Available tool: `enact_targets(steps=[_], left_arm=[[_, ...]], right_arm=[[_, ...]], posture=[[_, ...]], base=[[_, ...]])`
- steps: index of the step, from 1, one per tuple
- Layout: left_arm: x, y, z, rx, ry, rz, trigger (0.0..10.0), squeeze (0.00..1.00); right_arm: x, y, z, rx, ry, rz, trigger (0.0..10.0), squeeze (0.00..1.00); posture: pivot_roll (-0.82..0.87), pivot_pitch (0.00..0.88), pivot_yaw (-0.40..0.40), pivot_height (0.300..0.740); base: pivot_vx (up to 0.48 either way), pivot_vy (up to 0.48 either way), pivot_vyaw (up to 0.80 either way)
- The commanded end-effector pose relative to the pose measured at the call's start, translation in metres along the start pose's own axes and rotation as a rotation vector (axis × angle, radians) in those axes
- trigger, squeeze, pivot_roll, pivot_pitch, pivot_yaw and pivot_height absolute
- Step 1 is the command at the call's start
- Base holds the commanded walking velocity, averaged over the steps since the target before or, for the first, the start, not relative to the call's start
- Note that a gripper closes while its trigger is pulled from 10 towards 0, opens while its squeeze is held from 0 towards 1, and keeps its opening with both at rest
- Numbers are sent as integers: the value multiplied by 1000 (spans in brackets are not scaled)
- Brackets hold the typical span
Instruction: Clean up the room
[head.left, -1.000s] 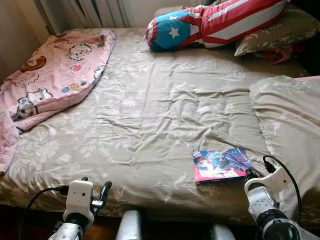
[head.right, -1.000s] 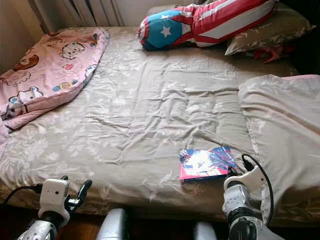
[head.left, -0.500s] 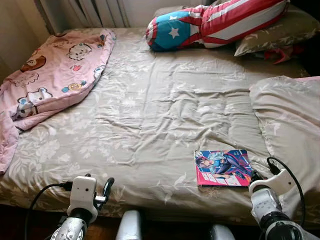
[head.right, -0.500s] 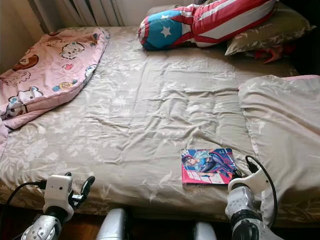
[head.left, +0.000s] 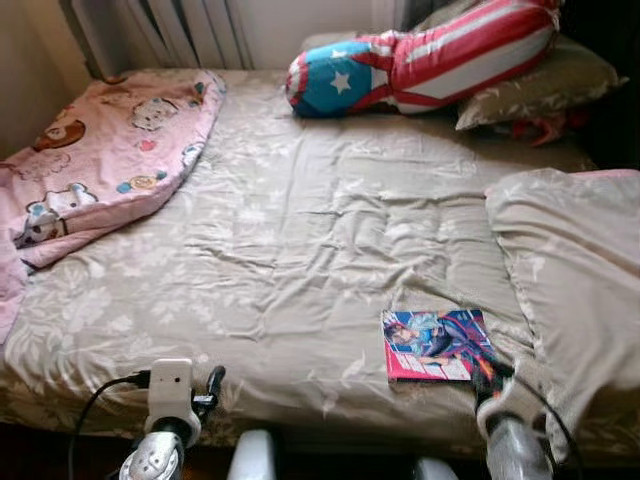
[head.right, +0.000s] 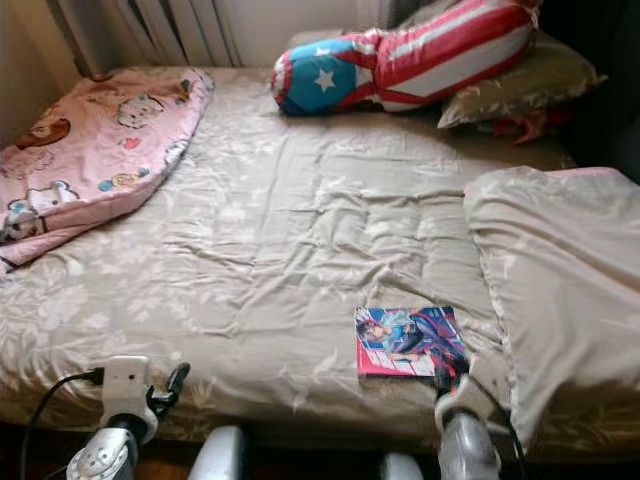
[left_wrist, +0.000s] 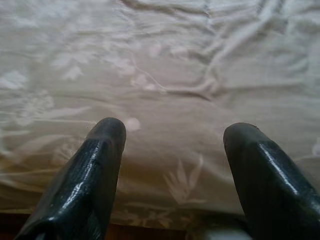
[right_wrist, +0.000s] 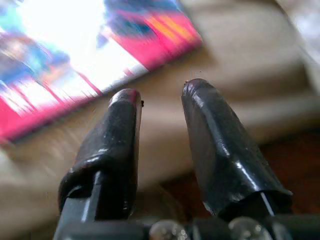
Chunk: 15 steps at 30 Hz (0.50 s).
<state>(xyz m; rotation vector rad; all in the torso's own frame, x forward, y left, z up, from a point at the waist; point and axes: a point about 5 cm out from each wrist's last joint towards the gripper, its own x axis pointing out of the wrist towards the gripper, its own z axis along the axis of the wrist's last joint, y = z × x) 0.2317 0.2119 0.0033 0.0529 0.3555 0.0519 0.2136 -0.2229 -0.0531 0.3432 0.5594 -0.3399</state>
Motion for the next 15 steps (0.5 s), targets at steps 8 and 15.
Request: enact_targets(steps=[8, 15], left_arm=[[14, -5, -21, 53, 98, -28, 10000, 0], [7, -1, -47, 59, 233, 7, 10000, 0]], right_arm=[[-6, 1, -20, -58, 108, -6, 10000, 0], [-8, 4, -32, -105, 196, -10, 10000, 0]], posture=[[76, 0, 8, 709], [44, 0, 12, 740]], base=[[0, 0, 0], [0, 0, 0]])
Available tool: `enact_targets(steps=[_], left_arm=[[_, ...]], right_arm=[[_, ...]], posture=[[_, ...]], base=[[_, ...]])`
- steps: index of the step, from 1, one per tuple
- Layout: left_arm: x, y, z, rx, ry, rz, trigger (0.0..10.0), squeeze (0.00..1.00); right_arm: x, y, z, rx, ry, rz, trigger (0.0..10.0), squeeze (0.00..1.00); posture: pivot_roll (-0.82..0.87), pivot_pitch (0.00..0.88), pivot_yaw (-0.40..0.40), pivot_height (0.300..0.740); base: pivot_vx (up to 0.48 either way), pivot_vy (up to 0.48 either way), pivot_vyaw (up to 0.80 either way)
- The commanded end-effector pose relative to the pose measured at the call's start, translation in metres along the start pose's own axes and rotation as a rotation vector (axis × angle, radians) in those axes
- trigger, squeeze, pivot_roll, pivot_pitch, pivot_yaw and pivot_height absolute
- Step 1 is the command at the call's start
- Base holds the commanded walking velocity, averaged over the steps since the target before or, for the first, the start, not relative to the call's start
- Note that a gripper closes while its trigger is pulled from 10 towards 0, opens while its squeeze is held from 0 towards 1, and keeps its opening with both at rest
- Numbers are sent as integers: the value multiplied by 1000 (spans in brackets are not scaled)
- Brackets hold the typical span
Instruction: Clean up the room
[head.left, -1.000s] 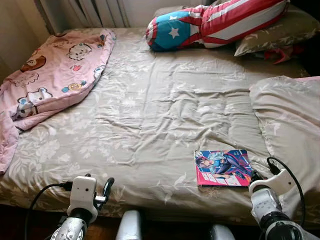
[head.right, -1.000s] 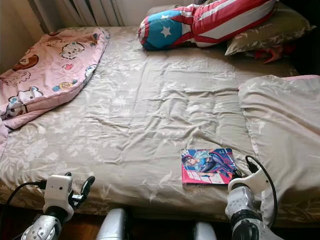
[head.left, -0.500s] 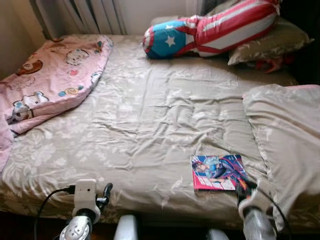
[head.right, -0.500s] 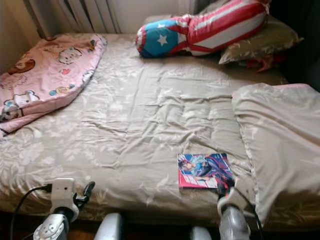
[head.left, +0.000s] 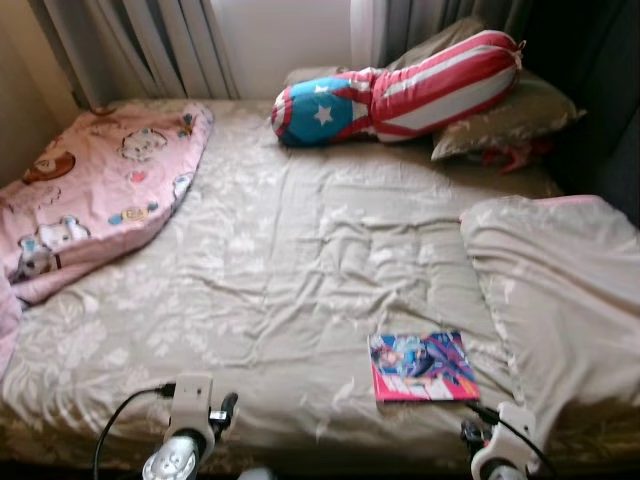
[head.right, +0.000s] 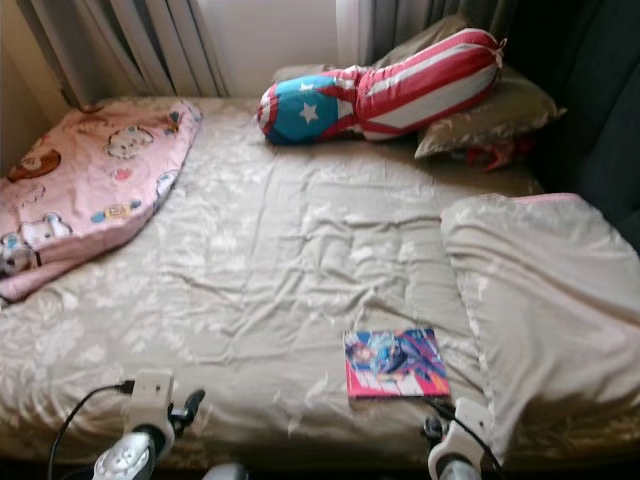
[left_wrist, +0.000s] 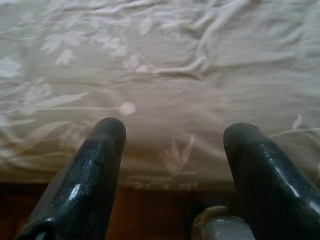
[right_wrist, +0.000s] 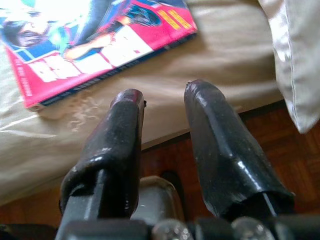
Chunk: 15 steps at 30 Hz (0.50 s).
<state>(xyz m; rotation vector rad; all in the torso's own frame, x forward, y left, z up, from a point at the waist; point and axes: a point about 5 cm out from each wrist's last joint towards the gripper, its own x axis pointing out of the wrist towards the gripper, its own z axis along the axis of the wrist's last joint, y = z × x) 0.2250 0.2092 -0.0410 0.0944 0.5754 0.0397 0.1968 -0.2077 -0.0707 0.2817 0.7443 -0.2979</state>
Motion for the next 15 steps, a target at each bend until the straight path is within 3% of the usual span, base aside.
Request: enact_targets(steps=[1, 10, 15], left_arm=[[-2, 2, -11, 22, 51, 13, 10000, 0], [-10, 0, -40, 5, 208, 28, 10000, 0], [-9, -2, -40, 5, 213, 27, 10000, 0]], right_arm=[[-2, 2, -10, -23, 43, 9, 10000, 0], [-11, -7, -35, -35, 134, -30, 10000, 0], [-13, -4, -42, -63, 162, -13, 10000, 0]], posture=[[45, 0, 7, 740], [31, 0, 2, 740], [29, 0, 1, 740]], base=[[0, 0, 0], [0, 0, 0], [0, 0, 0]])
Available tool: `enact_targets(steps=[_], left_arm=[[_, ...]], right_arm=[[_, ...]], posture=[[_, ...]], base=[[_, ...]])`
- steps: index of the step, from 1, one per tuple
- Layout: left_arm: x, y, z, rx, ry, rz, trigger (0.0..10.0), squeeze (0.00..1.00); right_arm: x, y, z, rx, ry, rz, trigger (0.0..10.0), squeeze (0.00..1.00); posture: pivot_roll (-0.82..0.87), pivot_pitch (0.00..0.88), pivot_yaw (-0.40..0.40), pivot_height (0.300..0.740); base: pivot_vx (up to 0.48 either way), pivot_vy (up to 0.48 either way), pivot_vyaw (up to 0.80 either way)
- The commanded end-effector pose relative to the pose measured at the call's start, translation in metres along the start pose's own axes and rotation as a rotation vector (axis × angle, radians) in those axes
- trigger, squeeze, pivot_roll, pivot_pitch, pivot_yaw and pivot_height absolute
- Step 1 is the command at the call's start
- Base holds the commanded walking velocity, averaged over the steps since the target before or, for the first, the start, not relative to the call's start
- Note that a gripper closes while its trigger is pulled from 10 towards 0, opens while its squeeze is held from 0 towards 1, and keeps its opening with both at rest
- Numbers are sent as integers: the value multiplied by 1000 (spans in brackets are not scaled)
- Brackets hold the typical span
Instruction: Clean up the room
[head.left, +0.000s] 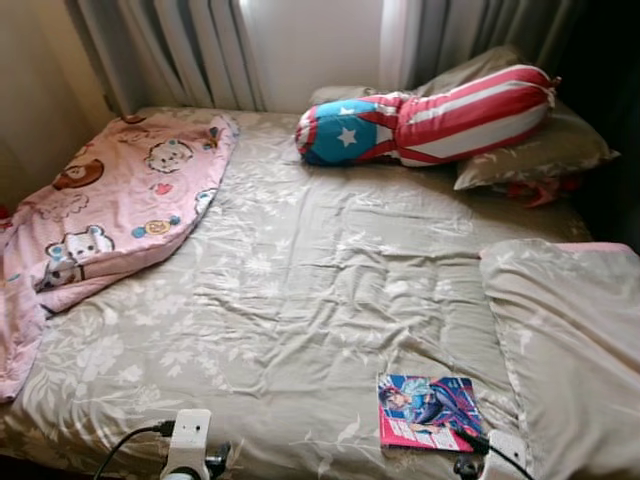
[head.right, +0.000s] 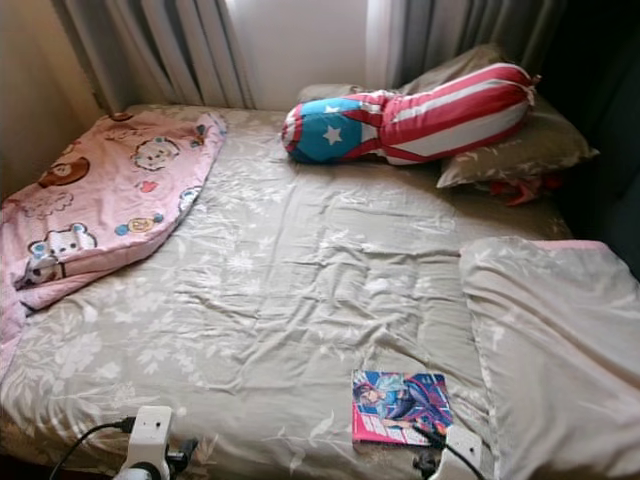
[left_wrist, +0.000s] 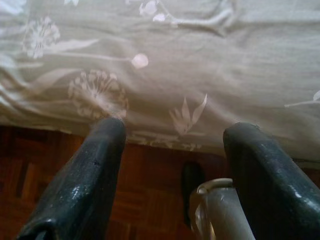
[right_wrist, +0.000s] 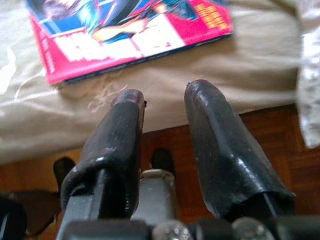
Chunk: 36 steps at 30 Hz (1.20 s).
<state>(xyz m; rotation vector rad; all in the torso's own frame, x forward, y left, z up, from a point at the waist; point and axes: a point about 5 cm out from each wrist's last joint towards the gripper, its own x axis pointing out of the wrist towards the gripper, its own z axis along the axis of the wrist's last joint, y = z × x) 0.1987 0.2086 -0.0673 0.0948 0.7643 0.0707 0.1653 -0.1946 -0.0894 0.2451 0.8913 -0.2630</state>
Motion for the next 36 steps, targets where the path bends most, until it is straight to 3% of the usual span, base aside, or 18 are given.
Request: enact_targets(steps=[1, 5, 22, 36], left_arm=[[0, 1, -3, 9, 23, 7, 10000, 0], [1, 2, 0, 7, 17, 14, 10000, 0], [-1, 7, -5, -5, 28, 43, 10000, 0], [0, 5, -3, 6, 24, 38, 10000, 0]], right_arm=[[-1, -1, -6, -7, 25, 3, 10000, 0], [-1, 3, -4, -62, 20, 30, 10000, 0], [-3, 1, -12, -56, 53, 27, 10000, 0], [-8, -30, -15, -50, 53, -1, 10000, 0]], posture=[[27, 0, 0, 740], [33, 0, -6, 740], [38, 0, 0, 740], [41, 0, -6, 740]], base=[[0, 0, 0], [0, 0, 0], [0, 0, 706], [0, 60, 0]])
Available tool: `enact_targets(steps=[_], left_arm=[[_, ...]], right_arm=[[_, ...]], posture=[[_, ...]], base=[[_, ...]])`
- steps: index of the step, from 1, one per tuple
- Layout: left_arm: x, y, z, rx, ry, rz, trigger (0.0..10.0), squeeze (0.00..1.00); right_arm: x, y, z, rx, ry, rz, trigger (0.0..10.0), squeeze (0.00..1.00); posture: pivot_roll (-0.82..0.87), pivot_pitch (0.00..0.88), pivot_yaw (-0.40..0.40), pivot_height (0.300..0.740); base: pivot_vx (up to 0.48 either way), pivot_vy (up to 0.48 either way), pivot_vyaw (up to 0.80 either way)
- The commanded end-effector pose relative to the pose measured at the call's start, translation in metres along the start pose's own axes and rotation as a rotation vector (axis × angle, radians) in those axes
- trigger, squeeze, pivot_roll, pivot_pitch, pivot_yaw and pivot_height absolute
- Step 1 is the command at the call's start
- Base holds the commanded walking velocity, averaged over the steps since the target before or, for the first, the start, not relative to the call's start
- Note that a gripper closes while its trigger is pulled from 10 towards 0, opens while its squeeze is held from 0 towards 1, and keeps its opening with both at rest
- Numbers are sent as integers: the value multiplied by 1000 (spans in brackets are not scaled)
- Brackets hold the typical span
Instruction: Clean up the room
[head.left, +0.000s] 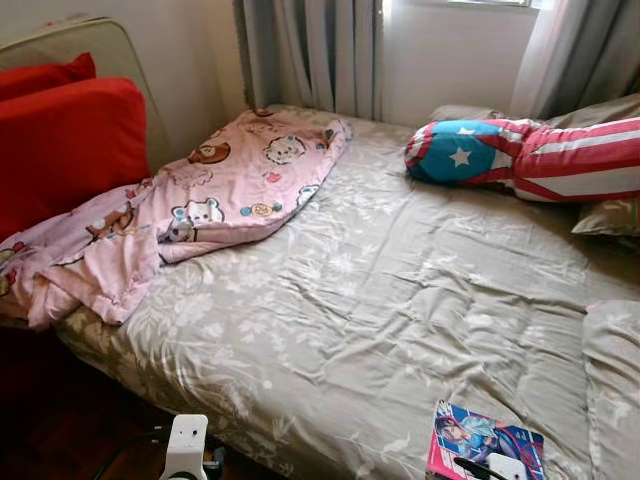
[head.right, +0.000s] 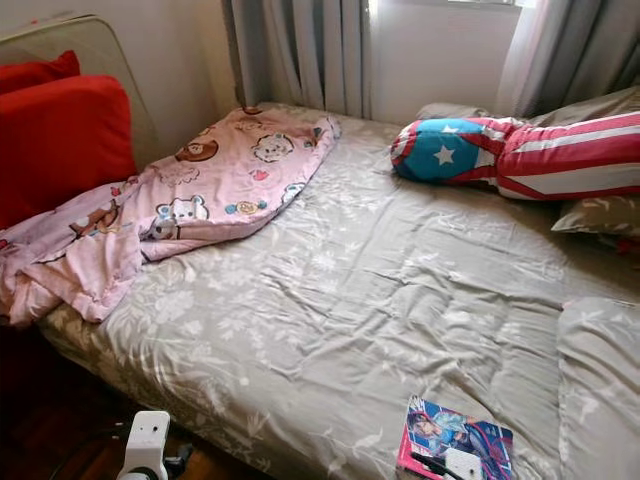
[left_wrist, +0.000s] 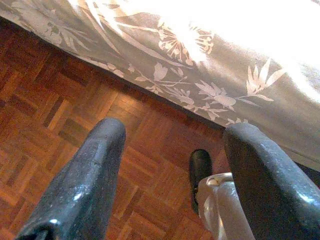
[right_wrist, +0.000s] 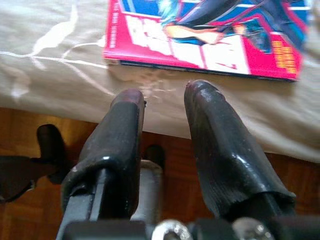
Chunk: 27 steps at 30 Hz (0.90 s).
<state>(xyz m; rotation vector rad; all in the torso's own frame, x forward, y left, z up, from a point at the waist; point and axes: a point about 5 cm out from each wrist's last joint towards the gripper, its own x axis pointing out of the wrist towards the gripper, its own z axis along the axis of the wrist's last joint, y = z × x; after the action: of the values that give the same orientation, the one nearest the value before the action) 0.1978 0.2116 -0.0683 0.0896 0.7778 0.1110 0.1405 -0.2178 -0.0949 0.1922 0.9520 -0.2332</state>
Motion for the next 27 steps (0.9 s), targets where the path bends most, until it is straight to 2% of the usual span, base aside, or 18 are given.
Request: enact_targets(steps=[1, 6, 10, 14, 17, 20, 24, 27], left_arm=[[-1, 2, -2, 25, 8, 4, 10000, 0], [-1, 2, -3, 18, 11, 6, 10000, 0], [-1, 3, -4, 18, 15, 8, 10000, 0], [-1, 4, -5, 18, 17, 12, 10000, 0], [-2, 4, -5, 17, 17, 12, 10000, 0], [-2, 4, -6, 17, 18, 13, 10000, 0], [-2, 5, -6, 17, 21, 15, 10000, 0], [-2, 5, -8, 17, 24, 18, 10000, 0]], right_arm=[[0, 0, -1, 12, -1, 4, 10000, 0], [0, -2, -1, -5, 9, 11, 10000, 0], [1, 6, -1, -6, 13, 17, 10000, 0], [3, 27, -3, -21, 19, 43, 10000, 0], [3, 32, -3, -25, 20, 49, 10000, 0], [3, 45, -6, -30, 24, 60, 10000, 0], [3, 46, -7, -36, 25, 62, 10000, 0], [2, 33, -8, -35, 21, 53, 10000, 0]], posture=[[41, 0, -6, 740], [44, 0, -10, 740], [44, 0, -9, 740], [44, 0, -10, 740], [45, 0, -10, 740], [46, 0, -9, 740], [45, 0, -9, 740], [47, 0, -9, 740]], base=[[0, 281, 0], [0, 285, 0], [0, 286, 0], [0, 290, 0], [0, 291, 0], [0, 301, 0], [0, 318, 0], [0, 331, 0]])
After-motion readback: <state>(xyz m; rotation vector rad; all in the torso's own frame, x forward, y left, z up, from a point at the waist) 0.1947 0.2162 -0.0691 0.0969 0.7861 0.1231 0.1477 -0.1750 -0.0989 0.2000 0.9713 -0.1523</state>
